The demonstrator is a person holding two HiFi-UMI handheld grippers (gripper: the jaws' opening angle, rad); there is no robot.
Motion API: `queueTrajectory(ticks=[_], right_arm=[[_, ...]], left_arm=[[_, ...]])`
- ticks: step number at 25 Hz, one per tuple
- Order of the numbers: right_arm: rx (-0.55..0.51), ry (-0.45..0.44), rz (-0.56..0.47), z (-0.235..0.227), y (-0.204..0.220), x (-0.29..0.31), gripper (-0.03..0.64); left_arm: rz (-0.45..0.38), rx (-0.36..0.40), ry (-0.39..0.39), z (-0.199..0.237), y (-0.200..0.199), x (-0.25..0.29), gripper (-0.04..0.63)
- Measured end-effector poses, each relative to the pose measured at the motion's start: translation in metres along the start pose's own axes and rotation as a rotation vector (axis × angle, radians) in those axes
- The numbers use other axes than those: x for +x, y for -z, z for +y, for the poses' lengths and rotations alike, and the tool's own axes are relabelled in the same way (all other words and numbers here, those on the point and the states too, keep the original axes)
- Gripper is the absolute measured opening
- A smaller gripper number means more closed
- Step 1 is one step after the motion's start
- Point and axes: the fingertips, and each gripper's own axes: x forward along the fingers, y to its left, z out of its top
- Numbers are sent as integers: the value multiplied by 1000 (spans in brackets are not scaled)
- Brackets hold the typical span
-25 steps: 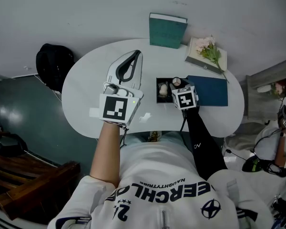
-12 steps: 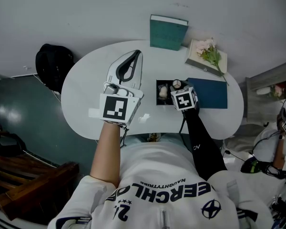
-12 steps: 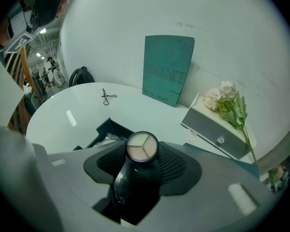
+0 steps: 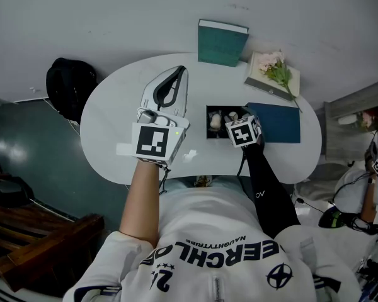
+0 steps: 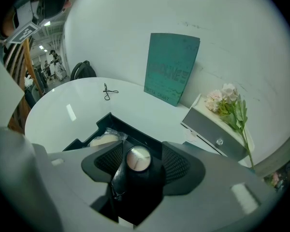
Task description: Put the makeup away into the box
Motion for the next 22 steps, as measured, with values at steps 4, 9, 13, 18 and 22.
queueTrajectory(ticks=[4, 9, 13, 18, 22], right_arm=[[2, 7, -7, 0, 0, -1, 284], [-20, 26, -4, 1, 1, -1, 279], [-14, 31, -14, 1, 0, -3, 278], [50, 51, -140, -14, -26, -17, 264], [63, 84, -315, -28, -71, -52, 259]], left_arm=[[0, -2, -1, 2, 0, -2, 2], [1, -2, 1, 2, 0, -4, 2], [2, -3, 0, 4, -1, -6, 2], [9, -6, -7, 9, 1, -5, 2], [11, -16, -16, 15, 0, -5, 2]])
